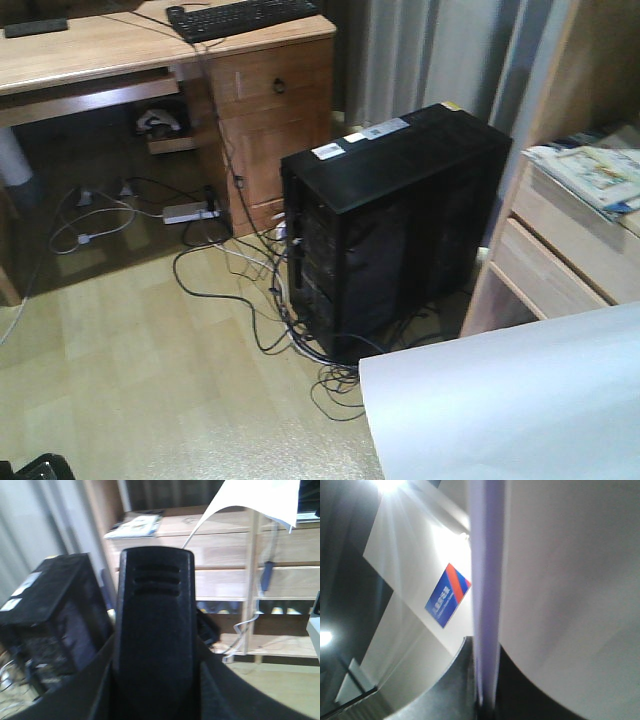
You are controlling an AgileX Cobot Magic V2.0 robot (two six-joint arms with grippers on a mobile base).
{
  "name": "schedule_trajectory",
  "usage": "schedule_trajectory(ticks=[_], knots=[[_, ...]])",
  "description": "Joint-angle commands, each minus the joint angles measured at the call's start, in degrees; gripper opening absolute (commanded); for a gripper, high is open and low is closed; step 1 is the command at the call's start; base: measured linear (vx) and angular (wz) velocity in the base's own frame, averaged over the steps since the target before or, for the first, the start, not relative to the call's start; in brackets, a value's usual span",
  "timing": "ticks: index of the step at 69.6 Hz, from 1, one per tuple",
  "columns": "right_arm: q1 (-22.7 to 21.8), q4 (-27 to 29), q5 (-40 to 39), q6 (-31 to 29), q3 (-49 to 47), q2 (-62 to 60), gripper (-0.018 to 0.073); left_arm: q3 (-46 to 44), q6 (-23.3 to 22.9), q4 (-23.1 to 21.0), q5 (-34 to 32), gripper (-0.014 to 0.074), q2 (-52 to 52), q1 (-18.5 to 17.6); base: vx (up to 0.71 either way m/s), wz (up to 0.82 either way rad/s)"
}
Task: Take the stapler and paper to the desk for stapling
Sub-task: 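Drive away from the shelf holding stapler and paper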
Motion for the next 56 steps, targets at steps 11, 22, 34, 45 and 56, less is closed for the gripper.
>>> schedule_trajectory(ticks=[11,22,34,45,56], knots=[[0.1,0.2,-3.0,-0.8,0.3,0.7,-0.001,-1.6,0.1,-1.9,-6.5,-0.0006,0.5,-0.2,0.08,0.32],[0.1,0.2,-3.0,-0.8,0.3,0.7,-0.001,-1.6,0.1,-1.9,-6.5,-0.0006,0.5,-0.2,0.08,0.31],[0.1,0.2,-3.0,-0.8,0.3,0.7,-0.001,-1.6,0.1,-1.9,-6.5,-0.0006,0.5,-0.2,0.09,0.36],[0.1,0.2,-3.0,-0.8,0.3,0.7,-0.001,-1.6,0.1,-1.9,-6.5,-0.0006,0.5,-0.2,0.09,0.39],[0.1,0.2,-3.0,-0.8,0.3,0.7,-0.001,-1.6,0.1,-1.9,-6.5,-0.0006,0.5,-0.2,0.08,0.34]])
